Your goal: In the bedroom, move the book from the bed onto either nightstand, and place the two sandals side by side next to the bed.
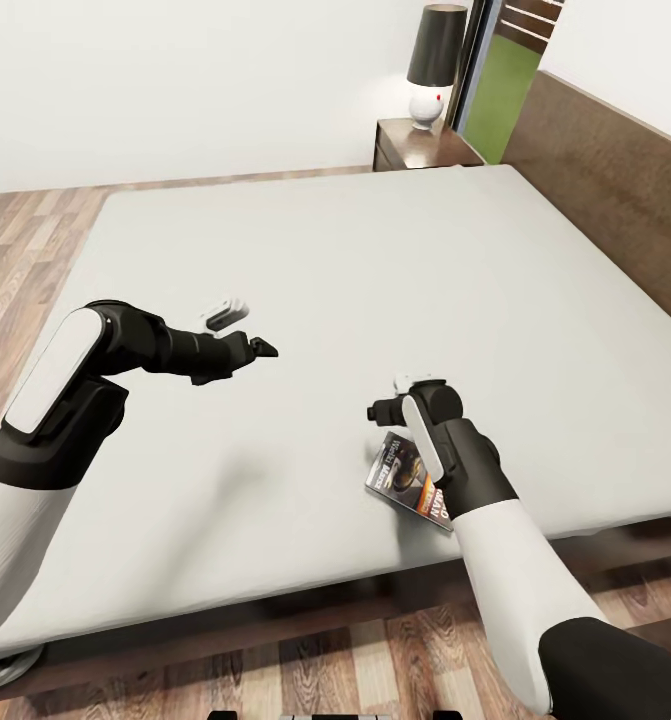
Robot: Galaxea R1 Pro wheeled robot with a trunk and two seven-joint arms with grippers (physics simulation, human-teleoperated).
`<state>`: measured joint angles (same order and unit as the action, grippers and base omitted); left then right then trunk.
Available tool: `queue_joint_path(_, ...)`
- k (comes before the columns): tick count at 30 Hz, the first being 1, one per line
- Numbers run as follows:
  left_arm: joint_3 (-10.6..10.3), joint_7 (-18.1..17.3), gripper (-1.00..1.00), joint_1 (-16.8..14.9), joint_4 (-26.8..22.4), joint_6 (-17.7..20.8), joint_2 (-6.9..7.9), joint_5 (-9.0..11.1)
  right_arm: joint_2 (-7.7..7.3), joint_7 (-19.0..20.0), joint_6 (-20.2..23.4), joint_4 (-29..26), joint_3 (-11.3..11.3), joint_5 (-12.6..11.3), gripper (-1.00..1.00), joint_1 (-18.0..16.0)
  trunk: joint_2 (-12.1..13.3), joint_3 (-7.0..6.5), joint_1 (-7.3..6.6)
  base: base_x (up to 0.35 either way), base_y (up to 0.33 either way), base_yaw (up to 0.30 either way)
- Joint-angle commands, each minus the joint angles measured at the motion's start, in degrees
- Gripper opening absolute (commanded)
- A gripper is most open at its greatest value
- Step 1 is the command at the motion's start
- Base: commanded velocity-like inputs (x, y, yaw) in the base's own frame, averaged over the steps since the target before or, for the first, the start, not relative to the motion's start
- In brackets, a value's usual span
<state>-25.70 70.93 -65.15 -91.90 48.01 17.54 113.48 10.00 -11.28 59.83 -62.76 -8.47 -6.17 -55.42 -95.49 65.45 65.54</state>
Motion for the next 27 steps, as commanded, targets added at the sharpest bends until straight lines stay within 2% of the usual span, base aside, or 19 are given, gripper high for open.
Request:
queue_joint_path(1,-0.02,0.52,1.0,-0.03,-0.04,0.25,0.03,0.42,0.0,-0.59,0.17,0.25,-0.02,-0.65,1.0,-0.04,-0.02,0.04,0.0,0.0,0.0,0.0)
queue_joint_path(10,0.02,0.52,1.0,0.21,0.03,0.24,-0.03,0.42,0.0,-0.53,-0.71,3.44,0.18,-0.96,1.0,-0.04,-0.02,0.04,0.0,0.0,0.0,0.0)
queue_joint_path(27,-0.05,0.54,1.0,0.29,0.17,0.2,-0.05,0.34,0.0,-0.41,-2.04,5.47,0.29,-1.55,1.0,0.15,-0.02,0.04,0.0,-0.006,0.0,0.0)
